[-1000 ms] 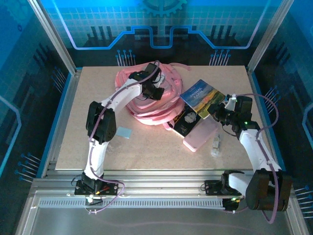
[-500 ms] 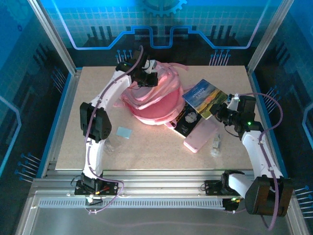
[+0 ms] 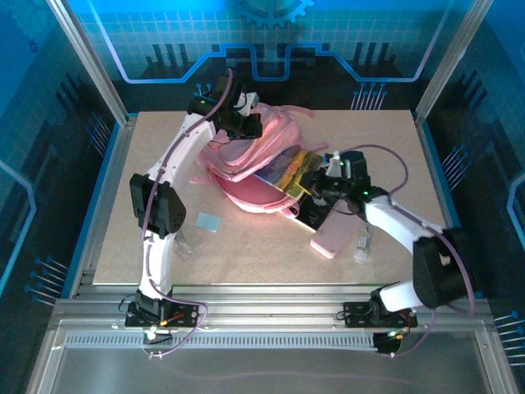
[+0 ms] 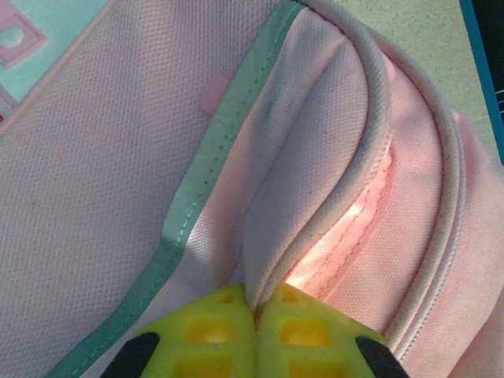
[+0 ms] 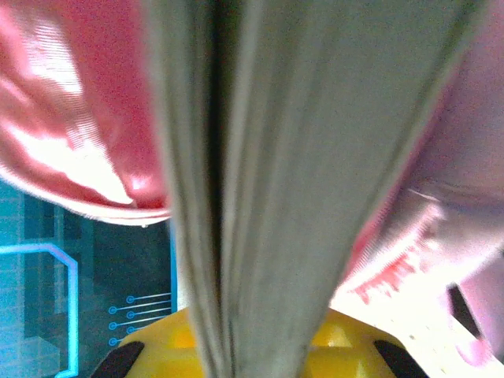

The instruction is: Pack books, pencil case, and school supplies into a backpack

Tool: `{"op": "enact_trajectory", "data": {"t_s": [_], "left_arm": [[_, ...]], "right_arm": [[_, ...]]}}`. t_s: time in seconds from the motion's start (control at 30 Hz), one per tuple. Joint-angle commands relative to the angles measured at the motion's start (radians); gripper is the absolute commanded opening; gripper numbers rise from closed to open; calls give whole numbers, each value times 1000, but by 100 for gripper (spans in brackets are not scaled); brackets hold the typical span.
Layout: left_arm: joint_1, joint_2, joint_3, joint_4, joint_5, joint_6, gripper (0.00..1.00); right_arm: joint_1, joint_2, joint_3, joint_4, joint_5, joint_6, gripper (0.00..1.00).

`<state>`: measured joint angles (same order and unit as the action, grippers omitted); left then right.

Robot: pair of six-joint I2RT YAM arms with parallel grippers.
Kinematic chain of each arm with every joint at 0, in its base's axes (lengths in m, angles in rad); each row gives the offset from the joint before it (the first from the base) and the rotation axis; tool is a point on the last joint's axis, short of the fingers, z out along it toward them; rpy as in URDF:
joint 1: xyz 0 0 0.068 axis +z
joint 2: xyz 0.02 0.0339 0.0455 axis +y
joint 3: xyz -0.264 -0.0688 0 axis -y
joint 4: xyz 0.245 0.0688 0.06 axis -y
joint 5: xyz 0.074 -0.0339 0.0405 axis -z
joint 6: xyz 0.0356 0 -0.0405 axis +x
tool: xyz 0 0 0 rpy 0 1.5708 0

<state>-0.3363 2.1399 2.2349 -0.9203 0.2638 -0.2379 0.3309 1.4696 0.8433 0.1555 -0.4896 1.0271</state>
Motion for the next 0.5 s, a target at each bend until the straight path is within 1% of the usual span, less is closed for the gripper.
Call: {"op": "enact_trajectory", "data": {"t_s": [0.0,0.13,0.33,0.47], "left_arm": [[1,-51,37,42,57,-29,0],[3,-63,7,61,58,-33,0],[3,-77,-28,84,69,-41,0],[3,-89,-41,88,68,-38,0]], "right_arm": [[62,95,94,296,66,91,0],[113,244,152,443,177,138,0],[170,490,291,583,310,249,0],[199,612,394,608,403,288,0]]}}
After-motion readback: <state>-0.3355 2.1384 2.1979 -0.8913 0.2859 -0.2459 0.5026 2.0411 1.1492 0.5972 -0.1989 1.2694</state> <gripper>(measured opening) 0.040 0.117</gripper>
